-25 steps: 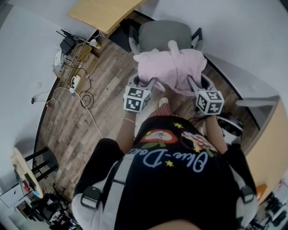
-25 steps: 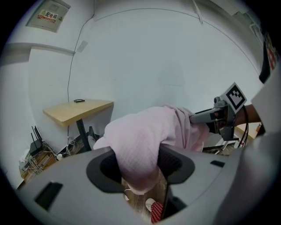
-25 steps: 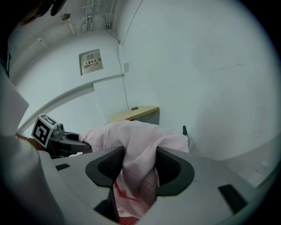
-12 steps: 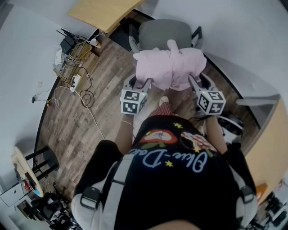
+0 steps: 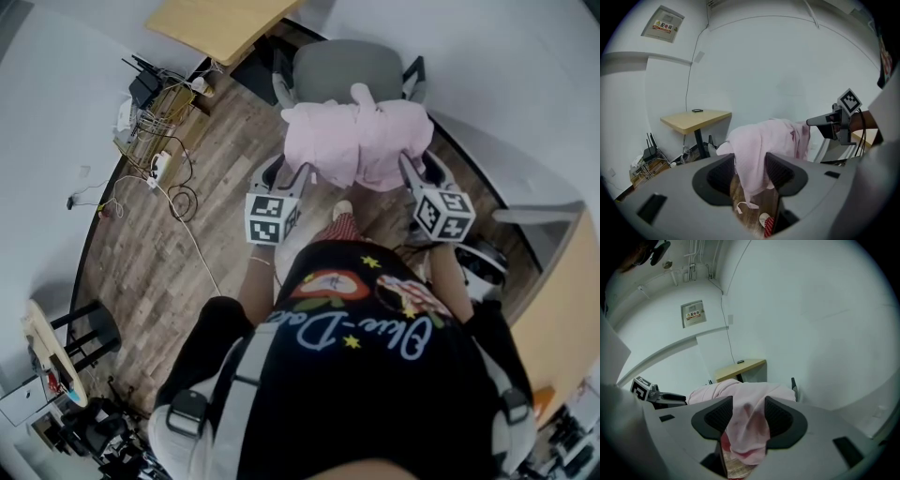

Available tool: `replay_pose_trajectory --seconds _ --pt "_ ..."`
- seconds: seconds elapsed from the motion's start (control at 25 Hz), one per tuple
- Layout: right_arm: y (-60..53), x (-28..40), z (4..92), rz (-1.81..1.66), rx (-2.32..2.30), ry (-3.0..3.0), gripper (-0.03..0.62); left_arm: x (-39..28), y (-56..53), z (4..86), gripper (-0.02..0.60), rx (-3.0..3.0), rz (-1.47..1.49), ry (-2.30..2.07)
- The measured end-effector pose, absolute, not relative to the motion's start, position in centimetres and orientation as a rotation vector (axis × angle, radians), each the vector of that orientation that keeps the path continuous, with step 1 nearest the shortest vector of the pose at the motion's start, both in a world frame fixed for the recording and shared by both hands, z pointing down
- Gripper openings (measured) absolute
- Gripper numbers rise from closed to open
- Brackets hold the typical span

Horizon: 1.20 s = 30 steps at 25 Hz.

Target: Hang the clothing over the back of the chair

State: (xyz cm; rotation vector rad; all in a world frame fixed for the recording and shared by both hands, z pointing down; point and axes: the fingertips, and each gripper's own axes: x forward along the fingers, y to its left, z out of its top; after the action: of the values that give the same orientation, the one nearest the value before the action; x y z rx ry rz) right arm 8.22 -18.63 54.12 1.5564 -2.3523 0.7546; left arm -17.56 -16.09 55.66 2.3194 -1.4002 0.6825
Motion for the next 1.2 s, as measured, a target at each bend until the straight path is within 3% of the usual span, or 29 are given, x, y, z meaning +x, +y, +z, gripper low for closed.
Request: replay_pose_trajectory --seconds 0.44,0.48,0.52,0.56,0.6,1.2 --pt "-19.2 7.4 48.7 0.636 1.629 -2.481 0.19 -17.3 -17.4 50.5 0.192 2.47 0.588 -1.485" --pt "-19.3 7.4 48.1 0.62 1.642 -2.486 0.174 -16.7 -17.6 50.1 0.19 2.494 0.583 -1.469" --pt "-19.3 7.6 47.7 0.606 1.666 -2.48 0.111 -16.0 -17.7 49.6 0.18 2.516 0.576 -1.458" --pt "-19.4 7.8 47.4 0.596 1.691 -2.472 0.021 -15.4 -17.8 49.3 0.096 2.534 0.57 -1.448" --pt "-19.4 8.0 47.2 0.593 1.709 -2.469 0.0 -14.9 -17.9 49.2 -0.002 2.551 0.565 -1.432" --pt "-19.0 7.6 44.9 0.489 1.676 -2.497 0.0 -11.3 -18.0 46.4 -0.002 2.671 0.563 -1.376"
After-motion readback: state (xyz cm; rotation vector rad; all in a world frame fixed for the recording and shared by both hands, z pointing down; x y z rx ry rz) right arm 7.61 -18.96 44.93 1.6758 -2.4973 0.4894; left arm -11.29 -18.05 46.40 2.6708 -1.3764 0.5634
